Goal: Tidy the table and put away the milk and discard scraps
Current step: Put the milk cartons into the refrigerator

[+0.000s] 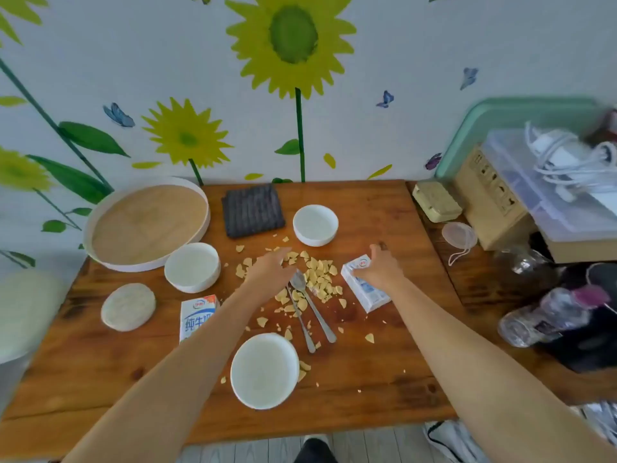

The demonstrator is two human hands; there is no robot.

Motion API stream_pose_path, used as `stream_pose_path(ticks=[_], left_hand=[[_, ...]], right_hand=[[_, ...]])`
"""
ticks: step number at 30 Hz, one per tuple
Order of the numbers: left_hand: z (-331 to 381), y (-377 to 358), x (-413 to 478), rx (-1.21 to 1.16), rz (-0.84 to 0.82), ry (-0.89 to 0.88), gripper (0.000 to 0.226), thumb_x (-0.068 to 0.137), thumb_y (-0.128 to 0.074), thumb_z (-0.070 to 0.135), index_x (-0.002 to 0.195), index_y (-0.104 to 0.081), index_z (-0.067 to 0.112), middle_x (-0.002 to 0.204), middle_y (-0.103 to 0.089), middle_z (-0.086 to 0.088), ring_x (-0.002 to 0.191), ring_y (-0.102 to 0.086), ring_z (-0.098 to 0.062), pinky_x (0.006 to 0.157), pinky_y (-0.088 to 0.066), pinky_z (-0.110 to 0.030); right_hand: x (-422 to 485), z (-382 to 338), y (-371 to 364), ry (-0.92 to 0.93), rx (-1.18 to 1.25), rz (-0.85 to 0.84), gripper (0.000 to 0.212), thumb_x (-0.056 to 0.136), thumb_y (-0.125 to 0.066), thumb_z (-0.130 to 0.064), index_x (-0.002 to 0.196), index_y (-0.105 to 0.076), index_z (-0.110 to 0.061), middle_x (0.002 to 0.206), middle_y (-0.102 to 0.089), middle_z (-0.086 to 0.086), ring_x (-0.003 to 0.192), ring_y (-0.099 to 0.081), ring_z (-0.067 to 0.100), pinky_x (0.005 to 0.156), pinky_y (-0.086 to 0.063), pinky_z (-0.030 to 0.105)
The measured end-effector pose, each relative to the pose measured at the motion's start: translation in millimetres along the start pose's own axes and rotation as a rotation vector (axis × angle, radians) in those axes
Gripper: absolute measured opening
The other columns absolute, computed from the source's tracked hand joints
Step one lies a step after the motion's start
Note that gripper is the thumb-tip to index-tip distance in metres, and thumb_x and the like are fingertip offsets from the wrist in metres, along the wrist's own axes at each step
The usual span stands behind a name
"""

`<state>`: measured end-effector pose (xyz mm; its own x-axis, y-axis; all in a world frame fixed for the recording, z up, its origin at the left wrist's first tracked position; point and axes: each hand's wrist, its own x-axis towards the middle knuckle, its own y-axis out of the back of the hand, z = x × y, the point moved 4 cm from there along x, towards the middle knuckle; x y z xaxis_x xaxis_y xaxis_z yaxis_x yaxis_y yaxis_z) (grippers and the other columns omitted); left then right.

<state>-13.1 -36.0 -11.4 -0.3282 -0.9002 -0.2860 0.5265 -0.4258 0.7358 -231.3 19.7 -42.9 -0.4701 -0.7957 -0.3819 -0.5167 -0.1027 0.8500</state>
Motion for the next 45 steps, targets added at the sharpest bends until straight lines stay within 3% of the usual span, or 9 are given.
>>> stream_pose_path(ticks=[5, 14, 20, 26, 30, 34, 37, 41, 45], left_hand=[[-10.1, -7.0, 17.3, -0.029, -0.032, 0.103, 0.05, 0.094, -0.048, 0.021, 0.143, -0.036, 0.024, 0.149, -0.039, -0.002, 0.131, -0.044, -0.022, 0.1, -0.045, -0.032], [-23.0, 1.2, 23.6, -0.186, -0.075, 0.139, 0.049, 0.095, -0.045, 0.018, 0.143, -0.036, 0.02, 0.144, -0.044, -0.004, 0.109, -0.054, -0.016, 0.075, -0.046, -0.02], [-54.4, 15.9, 9.6, -0.754, -0.031, 0.497, 0.048, 0.102, -0.031, 0.02, 0.148, -0.02, 0.011, 0.155, -0.022, -0.013, 0.142, -0.026, -0.027, 0.113, -0.025, -0.036], [-68.4, 48.3, -18.9, -1.347, -0.079, 0.413, 0.057, 0.093, -0.035, 0.057, 0.129, -0.051, 0.015, 0.124, -0.06, -0.012, 0.116, -0.056, -0.029, 0.103, -0.041, -0.045], [-73.6, 71.3, -38.9, -1.728, -0.04, 0.311, 0.053, 0.091, -0.038, 0.056, 0.086, -0.072, 0.015, 0.086, -0.07, -0.013, 0.079, -0.069, -0.026, 0.081, -0.047, -0.039], [-98.0, 91.1, -53.9, -1.858, 0.071, 0.312, 0.064, 0.089, -0.021, 0.066, 0.114, -0.059, 0.022, 0.116, -0.062, -0.014, 0.11, -0.055, -0.034, 0.103, -0.034, -0.051], [-109.3, 102.6, -64.2, -1.813, 0.136, 0.336, 0.054, 0.092, -0.03, 0.058, 0.117, -0.057, 0.018, 0.107, -0.066, -0.013, 0.1, -0.059, -0.03, 0.09, -0.044, -0.045], [-134.0, 113.7, -75.6, -1.702, 0.25, 0.396, 0.026, 0.094, -0.047, 0.038, 0.089, -0.06, 0.016, 0.062, -0.072, -0.004, 0.06, -0.068, -0.019, 0.064, -0.053, -0.034], [-158.7, 118.4, -84.1, -1.707, 0.334, 0.411, 0.024, 0.093, -0.05, 0.038, 0.088, -0.06, 0.017, 0.062, -0.072, -0.002, 0.053, -0.069, -0.017, 0.054, -0.057, -0.031]], right_hand=[[12.6, -1.7, -16.4, 0.007, -0.181, -0.017, 0.085, 0.083, -0.063, -0.045, 0.146, -0.015, -0.014, 0.148, -0.029, 0.012, 0.136, -0.031, 0.03, 0.105, -0.035, 0.041], [10.2, -0.8, -26.8, -0.046, -0.202, -0.003, 0.084, 0.082, -0.066, -0.04, 0.146, -0.017, -0.016, 0.141, -0.042, 0.011, 0.126, -0.047, 0.027, 0.093, -0.047, 0.033], [-16.7, -84.8, -18.3, 0.216, 0.232, -0.164, 0.074, 0.081, -0.068, -0.032, 0.144, -0.032, -0.017, 0.141, -0.046, 0.003, 0.125, -0.047, 0.021, 0.095, -0.042, 0.033], [-79.8, -203.4, -16.4, 0.482, 0.68, -0.478, 0.034, 0.093, -0.051, -0.023, 0.127, -0.052, -0.023, 0.107, -0.062, -0.004, 0.096, -0.061, 0.01, 0.076, -0.05, 0.022], [-106.7, -251.6, -32.7, 0.679, 0.495, -0.387, 0.022, 0.094, -0.047, -0.026, 0.108, -0.062, -0.02, 0.096, -0.065, 0.0, 0.085, -0.059, 0.009, 0.069, -0.045, 0.018], [-109.8, -279.4, -38.4, 0.728, 0.38, -0.156, 0.034, 0.097, -0.038, -0.02, 0.067, -0.049, -0.007, 0.071, -0.052, 0.008, 0.069, -0.049, 0.018, 0.06, -0.033, 0.03], [-101.8, -296.0, -50.0, 0.785, 0.34, -0.11, 0.037, 0.094, -0.032, -0.025, 0.064, -0.047, -0.009, 0.081, -0.054, 0.018, 0.081, -0.052, 0.028, 0.073, -0.039, 0.037], [-99.4, -295.5, -72.6, 0.646, 0.39, -0.109, 0.034, 0.099, -0.03, -0.027, 0.083, -0.056, -0.012, 0.094, -0.055, 0.012, 0.089, -0.053, 0.022, 0.074, -0.036, 0.031], [-89.1, -267.2, -118.1, 0.325, 0.149, -0.117, 0.057, 0.097, -0.027, -0.049, 0.135, -0.04, -0.009, 0.128, -0.054, 0.012, 0.112, -0.056, 0.026, 0.079, -0.042, 0.028]])
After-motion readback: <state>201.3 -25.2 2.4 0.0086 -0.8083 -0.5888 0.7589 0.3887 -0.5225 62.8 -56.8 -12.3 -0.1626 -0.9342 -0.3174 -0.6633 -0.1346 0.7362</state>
